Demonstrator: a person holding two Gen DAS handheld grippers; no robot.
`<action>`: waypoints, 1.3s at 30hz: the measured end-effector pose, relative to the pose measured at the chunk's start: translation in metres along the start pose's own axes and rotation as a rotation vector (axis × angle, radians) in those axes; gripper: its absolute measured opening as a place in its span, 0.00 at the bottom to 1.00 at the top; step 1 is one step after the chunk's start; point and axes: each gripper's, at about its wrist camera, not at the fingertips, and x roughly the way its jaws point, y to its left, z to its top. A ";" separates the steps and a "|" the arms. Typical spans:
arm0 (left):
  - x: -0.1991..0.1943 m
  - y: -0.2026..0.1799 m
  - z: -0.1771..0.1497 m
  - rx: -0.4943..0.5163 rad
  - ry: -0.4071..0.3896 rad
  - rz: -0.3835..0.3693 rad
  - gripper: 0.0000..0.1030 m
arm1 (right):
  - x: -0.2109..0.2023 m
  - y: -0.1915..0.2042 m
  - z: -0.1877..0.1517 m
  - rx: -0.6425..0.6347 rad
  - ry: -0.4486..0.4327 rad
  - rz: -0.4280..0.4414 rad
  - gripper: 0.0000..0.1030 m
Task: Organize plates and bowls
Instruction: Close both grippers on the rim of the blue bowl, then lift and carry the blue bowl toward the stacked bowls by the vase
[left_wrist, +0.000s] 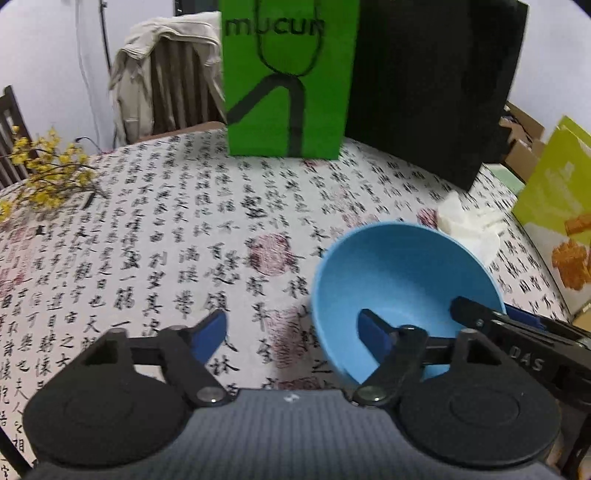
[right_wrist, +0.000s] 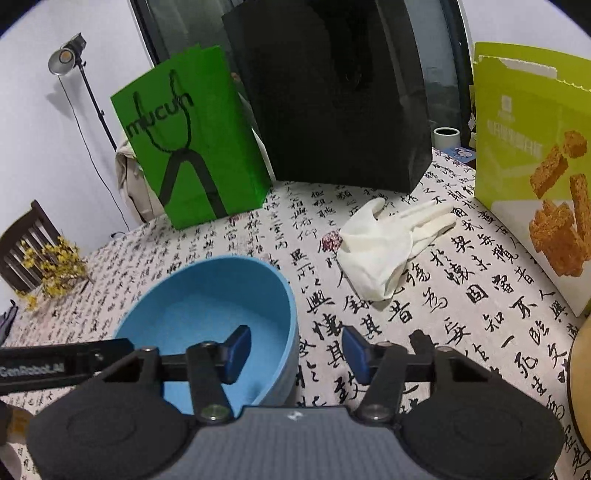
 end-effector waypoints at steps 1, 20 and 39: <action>0.001 -0.002 -0.001 0.009 0.003 -0.006 0.68 | 0.000 0.000 -0.001 -0.002 0.002 -0.003 0.45; 0.007 -0.015 -0.008 0.059 0.027 -0.052 0.17 | 0.003 0.004 -0.006 0.009 0.018 0.010 0.14; -0.009 -0.015 -0.013 0.074 0.006 -0.046 0.16 | -0.008 0.005 -0.008 0.001 -0.011 0.028 0.14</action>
